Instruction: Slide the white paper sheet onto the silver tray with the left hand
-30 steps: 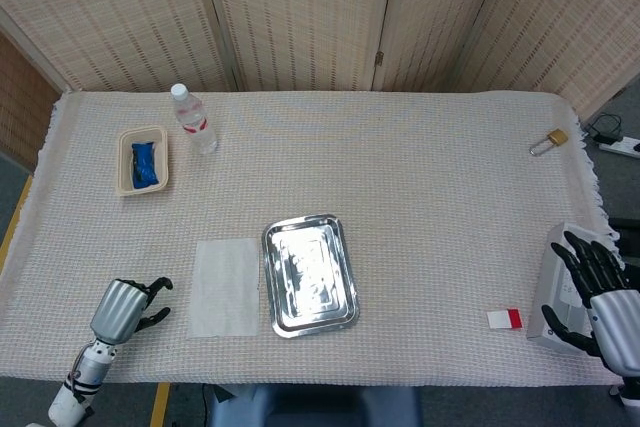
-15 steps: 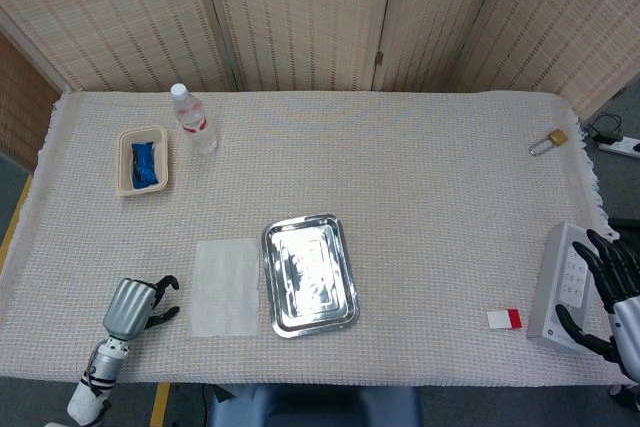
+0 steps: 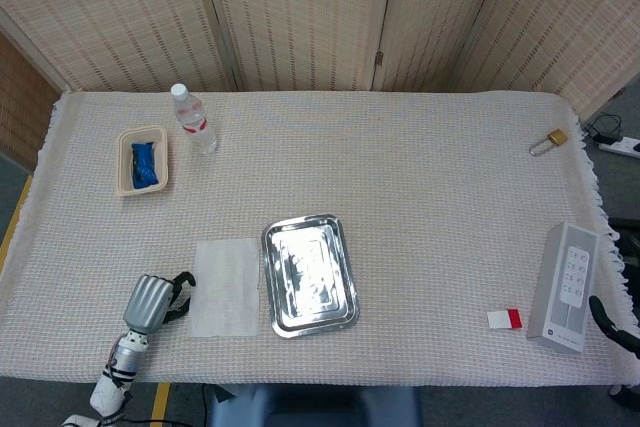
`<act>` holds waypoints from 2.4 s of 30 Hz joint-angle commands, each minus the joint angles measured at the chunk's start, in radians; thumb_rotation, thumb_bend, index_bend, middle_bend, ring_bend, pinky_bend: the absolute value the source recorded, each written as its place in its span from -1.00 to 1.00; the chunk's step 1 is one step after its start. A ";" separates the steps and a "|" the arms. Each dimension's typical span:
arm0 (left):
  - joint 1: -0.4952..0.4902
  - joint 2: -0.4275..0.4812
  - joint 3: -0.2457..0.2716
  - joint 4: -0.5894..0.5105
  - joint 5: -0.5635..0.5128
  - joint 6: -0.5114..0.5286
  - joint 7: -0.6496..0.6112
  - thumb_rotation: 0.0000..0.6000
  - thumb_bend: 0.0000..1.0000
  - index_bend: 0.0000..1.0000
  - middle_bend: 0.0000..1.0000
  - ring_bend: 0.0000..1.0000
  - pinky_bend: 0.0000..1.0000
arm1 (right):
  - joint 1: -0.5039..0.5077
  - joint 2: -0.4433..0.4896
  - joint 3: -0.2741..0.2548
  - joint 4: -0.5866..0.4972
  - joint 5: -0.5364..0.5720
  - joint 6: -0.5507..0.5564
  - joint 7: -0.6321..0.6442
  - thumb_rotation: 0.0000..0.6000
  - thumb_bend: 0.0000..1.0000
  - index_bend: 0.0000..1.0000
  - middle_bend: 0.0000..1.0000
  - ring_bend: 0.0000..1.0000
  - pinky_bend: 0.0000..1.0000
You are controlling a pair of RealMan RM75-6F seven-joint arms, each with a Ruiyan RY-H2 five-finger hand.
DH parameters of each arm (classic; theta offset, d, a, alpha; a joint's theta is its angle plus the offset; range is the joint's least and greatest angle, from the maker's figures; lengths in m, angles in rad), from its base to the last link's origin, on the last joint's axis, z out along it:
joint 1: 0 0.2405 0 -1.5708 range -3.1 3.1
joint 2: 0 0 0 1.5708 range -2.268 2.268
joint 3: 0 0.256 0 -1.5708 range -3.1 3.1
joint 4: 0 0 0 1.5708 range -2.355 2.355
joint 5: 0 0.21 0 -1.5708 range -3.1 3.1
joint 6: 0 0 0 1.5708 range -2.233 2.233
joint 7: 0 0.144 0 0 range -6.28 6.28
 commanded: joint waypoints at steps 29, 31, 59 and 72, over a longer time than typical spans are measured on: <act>-0.015 -0.051 0.065 0.055 0.020 0.131 -0.100 1.00 -0.05 0.29 1.00 1.00 1.00 | -0.001 -0.002 -0.004 -0.015 -0.004 -0.038 -0.029 1.00 -0.20 -1.00 -1.00 -1.00 -1.00; -0.015 -0.049 0.064 0.056 0.017 0.141 -0.099 1.00 -0.04 0.29 1.00 1.00 1.00 | 0.000 -0.002 -0.004 -0.016 -0.004 -0.042 -0.030 1.00 -0.20 -1.00 -1.00 -1.00 -1.00; -0.192 0.033 0.041 -0.057 0.028 0.460 0.155 1.00 0.13 0.32 1.00 1.00 1.00 | -0.032 0.035 -0.038 -0.023 -0.058 -0.001 0.018 1.00 -0.20 -1.00 -1.00 -1.00 -1.00; -0.314 -0.013 0.107 -0.167 0.102 0.229 0.371 1.00 0.14 0.34 1.00 1.00 1.00 | -0.042 0.062 -0.040 -0.031 -0.032 -0.003 0.086 1.00 -0.20 -1.00 -1.00 -1.00 -1.00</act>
